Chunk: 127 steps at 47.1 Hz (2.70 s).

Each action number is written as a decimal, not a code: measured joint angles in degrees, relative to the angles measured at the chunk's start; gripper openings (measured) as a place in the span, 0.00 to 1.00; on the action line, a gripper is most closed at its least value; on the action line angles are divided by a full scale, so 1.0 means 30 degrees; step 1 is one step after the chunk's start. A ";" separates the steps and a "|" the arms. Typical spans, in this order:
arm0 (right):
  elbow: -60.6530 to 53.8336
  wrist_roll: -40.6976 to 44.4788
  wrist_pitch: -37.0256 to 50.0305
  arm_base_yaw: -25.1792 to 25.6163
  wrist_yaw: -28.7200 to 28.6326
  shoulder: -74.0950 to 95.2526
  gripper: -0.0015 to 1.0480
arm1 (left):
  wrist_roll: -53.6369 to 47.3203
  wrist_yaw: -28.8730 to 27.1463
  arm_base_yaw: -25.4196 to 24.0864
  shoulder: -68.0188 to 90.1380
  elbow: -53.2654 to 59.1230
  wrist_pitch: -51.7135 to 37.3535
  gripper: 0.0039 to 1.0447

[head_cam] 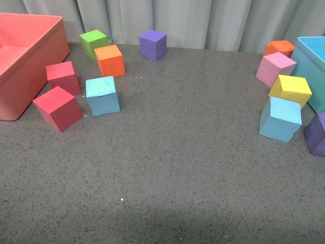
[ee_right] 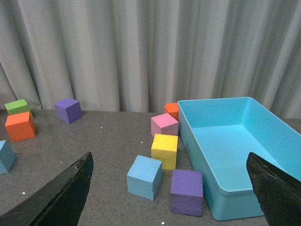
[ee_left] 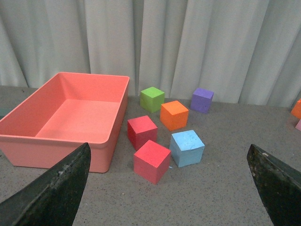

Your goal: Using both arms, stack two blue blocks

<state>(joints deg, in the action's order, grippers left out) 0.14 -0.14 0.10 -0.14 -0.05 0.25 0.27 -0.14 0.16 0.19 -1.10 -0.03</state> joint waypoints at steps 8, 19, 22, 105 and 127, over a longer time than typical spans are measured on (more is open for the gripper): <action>0.0000 0.0000 0.0000 0.0000 0.0000 0.0000 0.91 | 0.0000 0.0000 0.0000 0.0000 0.0000 0.0000 0.94; 0.0000 0.0000 0.0000 0.0000 0.0000 0.0000 0.91 | 0.0000 0.0000 0.0000 0.0000 0.0000 0.0000 0.94; 0.0000 0.0000 0.0000 0.0000 0.0000 0.0000 0.91 | 0.0000 0.0000 0.0000 0.0000 0.0000 0.0000 0.94; 2.0210 -0.6761 -0.1268 -0.2455 0.3264 3.9095 0.91 | 0.0000 0.0007 0.0000 0.0000 0.0000 0.0000 0.94; 2.3358 -0.7198 -0.3672 -0.2375 0.2922 4.1725 0.60 | 0.0000 0.0007 0.0000 0.0000 0.0000 0.0000 0.94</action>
<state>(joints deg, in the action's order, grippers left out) 70.22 -21.74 -10.92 -7.27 8.71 125.43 0.27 -0.12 0.16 0.19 -1.10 -0.03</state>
